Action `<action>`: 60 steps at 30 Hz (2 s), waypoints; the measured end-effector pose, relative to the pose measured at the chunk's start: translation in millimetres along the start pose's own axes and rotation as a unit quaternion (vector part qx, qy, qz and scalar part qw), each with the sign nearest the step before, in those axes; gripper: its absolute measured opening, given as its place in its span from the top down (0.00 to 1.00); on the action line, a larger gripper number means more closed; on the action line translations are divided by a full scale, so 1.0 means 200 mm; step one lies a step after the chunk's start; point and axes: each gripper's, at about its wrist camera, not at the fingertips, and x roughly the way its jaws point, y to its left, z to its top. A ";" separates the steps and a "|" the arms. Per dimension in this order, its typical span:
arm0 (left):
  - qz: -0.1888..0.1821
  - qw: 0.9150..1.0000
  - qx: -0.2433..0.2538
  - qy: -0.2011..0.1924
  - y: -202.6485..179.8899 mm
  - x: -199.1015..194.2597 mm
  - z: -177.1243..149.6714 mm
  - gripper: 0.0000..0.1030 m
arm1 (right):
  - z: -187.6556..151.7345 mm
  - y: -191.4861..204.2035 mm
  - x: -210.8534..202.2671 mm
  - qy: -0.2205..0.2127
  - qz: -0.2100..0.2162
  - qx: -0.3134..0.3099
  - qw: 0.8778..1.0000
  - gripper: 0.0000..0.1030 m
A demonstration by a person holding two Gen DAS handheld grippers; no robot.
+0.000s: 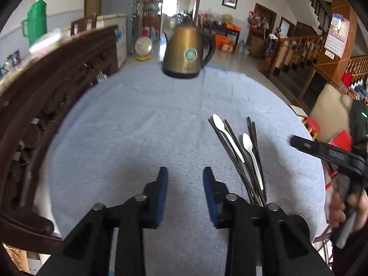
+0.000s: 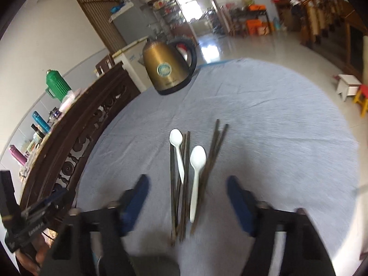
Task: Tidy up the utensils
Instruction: 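Lower the right gripper onto the chopsticks and spoons lying on the cloth, then close the right gripper on one dark chopstick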
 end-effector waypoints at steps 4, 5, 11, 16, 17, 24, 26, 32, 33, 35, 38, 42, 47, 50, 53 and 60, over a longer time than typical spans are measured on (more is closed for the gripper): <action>-0.005 1.000 -0.010 0.025 0.03 0.12 0.03 0.70 | 0.06 0.00 0.23 0.040 0.000 -0.006 0.999 0.46; -0.006 0.999 -0.015 0.030 0.04 0.15 0.03 0.70 | 0.06 -0.01 0.27 0.047 -0.010 -0.004 0.999 0.46; -0.027 0.997 -0.037 0.067 0.06 0.35 0.11 0.66 | 0.12 -0.22 0.38 0.039 -0.046 0.070 0.996 0.46; -0.034 0.994 -0.050 0.090 0.05 0.52 0.24 0.66 | 0.28 -0.31 0.49 0.040 -0.059 0.125 0.990 0.62; -0.033 0.994 -0.048 0.094 0.04 0.55 0.26 0.66 | 0.31 -0.31 0.51 0.045 -0.065 0.135 0.988 0.65; -0.038 0.988 -0.053 0.139 0.01 0.74 0.34 0.67 | 0.40 -0.34 0.69 0.106 -0.138 0.135 0.975 0.69; -0.041 0.986 -0.060 0.147 0.01 0.76 0.35 0.67 | 0.41 -0.32 0.73 0.113 -0.152 0.131 0.973 0.73; -0.055 0.981 -0.082 0.168 -0.01 0.83 0.37 0.67 | 0.43 -0.24 0.78 0.114 -0.187 0.077 0.973 0.91; -0.059 0.980 -0.078 0.172 -0.04 0.84 0.37 0.67 | 0.43 -0.24 0.78 0.113 -0.181 0.075 0.974 0.91; -0.062 0.980 -0.069 0.179 -0.09 0.86 0.37 0.66 | 0.41 -0.26 0.76 0.112 -0.168 0.082 0.976 0.91; -0.069 0.978 -0.065 0.186 -0.15 0.89 0.37 0.66 | 0.36 -0.31 0.70 0.109 -0.156 0.087 0.978 0.91; -0.060 0.978 -0.061 0.188 -0.21 0.93 0.38 0.66 | 0.33 -0.35 0.66 0.112 -0.136 0.092 0.980 0.91; -0.043 0.981 -0.059 0.181 -0.23 0.97 0.41 0.67 | 0.26 -0.39 0.60 0.115 -0.111 0.103 0.982 0.90; -0.041 0.982 -0.056 0.178 -0.25 0.97 0.42 0.67 | 0.23 -0.41 0.57 0.112 -0.099 0.111 0.983 0.90; -0.018 0.984 -0.017 0.176 -0.30 0.99 0.42 0.73 | 0.20 -0.42 0.56 0.112 -0.088 0.120 0.982 0.90; 0.009 0.979 0.097 0.181 -0.33 0.95 0.36 0.94 | 0.13 -0.46 0.44 0.120 -0.078 0.136 0.980 0.91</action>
